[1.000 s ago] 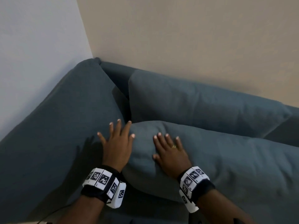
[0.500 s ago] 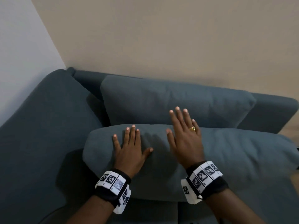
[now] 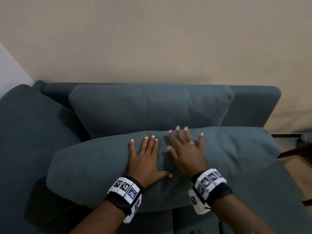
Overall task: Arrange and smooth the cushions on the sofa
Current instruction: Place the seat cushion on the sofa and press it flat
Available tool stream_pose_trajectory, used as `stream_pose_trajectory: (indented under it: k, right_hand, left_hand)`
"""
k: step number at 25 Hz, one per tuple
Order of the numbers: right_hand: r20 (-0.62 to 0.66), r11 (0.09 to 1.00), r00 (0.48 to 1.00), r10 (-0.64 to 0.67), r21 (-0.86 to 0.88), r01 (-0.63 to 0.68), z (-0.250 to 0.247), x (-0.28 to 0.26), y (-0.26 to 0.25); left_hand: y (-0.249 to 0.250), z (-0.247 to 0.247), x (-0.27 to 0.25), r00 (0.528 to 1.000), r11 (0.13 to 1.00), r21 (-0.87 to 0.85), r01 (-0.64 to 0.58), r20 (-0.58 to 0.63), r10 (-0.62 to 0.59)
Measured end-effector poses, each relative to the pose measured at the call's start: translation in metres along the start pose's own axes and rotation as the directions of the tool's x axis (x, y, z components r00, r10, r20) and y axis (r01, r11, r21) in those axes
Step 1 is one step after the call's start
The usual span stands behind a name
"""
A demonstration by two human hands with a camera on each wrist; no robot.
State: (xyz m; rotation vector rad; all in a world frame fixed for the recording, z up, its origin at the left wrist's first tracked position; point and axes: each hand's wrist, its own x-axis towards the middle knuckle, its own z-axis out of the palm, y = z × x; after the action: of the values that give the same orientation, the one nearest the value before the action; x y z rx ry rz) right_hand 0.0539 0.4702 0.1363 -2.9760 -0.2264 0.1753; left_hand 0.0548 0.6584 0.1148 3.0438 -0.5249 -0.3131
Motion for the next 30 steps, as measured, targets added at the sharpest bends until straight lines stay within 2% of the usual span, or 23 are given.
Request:
stream_pose_trajectory:
  k: [2, 3, 6, 7, 9, 10, 11, 13, 14, 15, 17, 18, 20, 21, 22, 23, 24, 25, 26, 27, 28, 29, 30]
  right_hand:
    - [-0.174, 0.985, 0.974, 0.147, 0.111, -0.129, -0.020, 0.000, 0.016]
    - [-0.168, 0.977, 0.966, 0.198, 0.113, -0.180, -0.026, -0.011, 0.036]
    - [0.064, 0.998, 0.998, 0.012, -0.059, -0.008, 0.005, -0.020, 0.052]
    - [0.040, 1.000, 0.999, 0.013, -0.015, -0.012, 0.000, -0.024, 0.067]
    - [-0.103, 0.985, 0.987, 0.127, 0.126, -0.114, -0.023, -0.021, 0.100]
    - [-0.121, 0.975, 0.974, 0.193, 0.132, -0.177, -0.029, -0.024, 0.114]
    - [-0.049, 0.973, 0.977, 0.210, 0.106, -0.203, -0.031, -0.030, 0.123]
    - [0.039, 0.991, 0.991, 0.129, -0.034, -0.128, -0.010, -0.034, 0.143]
    - [0.031, 0.991, 0.991, 0.128, -0.026, -0.128, -0.011, -0.035, 0.153]
    - [-0.057, 0.988, 0.987, 0.153, 0.010, -0.153, -0.023, -0.029, 0.164]
    - [-0.210, 0.955, 0.932, 0.296, 0.086, -0.284, -0.044, -0.026, 0.188]
    - [-0.195, 0.942, 0.921, 0.336, 0.073, -0.328, -0.043, -0.028, 0.200]
    - [0.033, 0.946, 0.945, 0.324, -0.005, -0.324, -0.024, -0.032, 0.221]
    - [0.075, 0.945, 0.943, 0.325, 0.024, -0.327, -0.023, -0.031, 0.231]
    - [-0.015, 0.944, 0.945, 0.326, 0.065, -0.325, -0.033, -0.028, 0.244]
    - [-0.180, 0.933, 0.918, 0.355, 0.136, -0.334, -0.050, -0.027, 0.253]
    - [-0.280, 0.905, 0.862, 0.423, 0.173, -0.388, -0.062, -0.027, 0.262]
    - [-0.286, 0.888, 0.842, 0.457, 0.188, -0.419, -0.063, -0.028, 0.272]
    - [-0.209, 0.886, 0.861, 0.463, 0.147, -0.441, -0.055, -0.032, 0.278]
    - [-0.033, 0.892, 0.895, 0.445, 0.102, -0.440, -0.040, -0.036, 0.288]
    - [0.106, 0.888, 0.895, 0.433, 0.119, -0.444, -0.036, -0.038, 0.295]
    - [0.112, 0.874, 0.886, 0.449, 0.151, -0.462, -0.039, -0.037, 0.302]
    - [-0.025, 0.872, 0.885, 0.466, 0.181, -0.454, -0.052, -0.033, 0.308]
  left_hand:
    - [0.015, -0.001, 0.007, 1.000, 0.999, -0.025, 0.021, 0.022, -0.021]
    - [0.036, -0.005, 0.017, 1.000, 1.000, -0.017, 0.004, 0.012, -0.004]
    - [0.047, -0.005, 0.018, 0.998, 0.998, 0.006, -0.061, 0.014, 0.061]
    - [0.063, -0.002, 0.020, 0.994, 0.994, 0.029, -0.104, 0.020, 0.103]
    - [0.089, -0.002, 0.031, 0.990, 0.990, 0.019, -0.140, 0.012, 0.140]
    - [0.101, -0.004, 0.036, 0.989, 0.989, 0.015, -0.147, 0.011, 0.147]
    - [0.112, -0.003, 0.040, 0.987, 0.987, 0.020, -0.162, -0.002, 0.162]
    - [0.129, -0.003, 0.044, 0.976, 0.975, 0.027, -0.219, 0.009, 0.219]
    - [0.138, -0.003, 0.045, 0.969, 0.969, 0.033, -0.246, 0.025, 0.245]
    - [0.147, -0.002, 0.050, 0.966, 0.966, 0.034, -0.256, 0.022, 0.256]
    - [0.163, -0.005, 0.058, 0.963, 0.963, 0.021, -0.269, 0.034, 0.268]
    - [0.171, -0.007, 0.063, 0.960, 0.960, 0.017, -0.279, 0.034, 0.278]
    - [0.179, -0.007, 0.065, 0.948, 0.949, 0.020, -0.315, 0.054, 0.314]
    - [0.180, -0.006, 0.066, 0.942, 0.944, 0.017, -0.331, 0.070, 0.329]
    - [0.181, -0.006, 0.070, 0.937, 0.939, 0.019, -0.344, 0.071, 0.342]
    - [0.179, -0.006, 0.071, 0.937, 0.938, 0.018, -0.347, 0.059, 0.345]
    - [0.177, -0.007, 0.072, 0.940, 0.940, 0.017, -0.340, 0.045, 0.339]
    - [0.173, -0.007, 0.075, 0.945, 0.945, 0.022, -0.327, 0.032, 0.326]
    - [0.166, -0.008, 0.076, 0.950, 0.950, 0.033, -0.312, 0.025, 0.311]
    - [0.158, -0.009, 0.076, 0.958, 0.957, 0.038, -0.288, 0.027, 0.287]
    - [0.147, -0.011, 0.077, 0.967, 0.967, 0.040, -0.252, 0.030, 0.251]
    - [0.135, -0.012, 0.078, 0.976, 0.975, 0.039, -0.217, 0.035, 0.216]
    - [0.123, -0.013, 0.078, 0.982, 0.982, 0.036, -0.186, 0.037, 0.185]
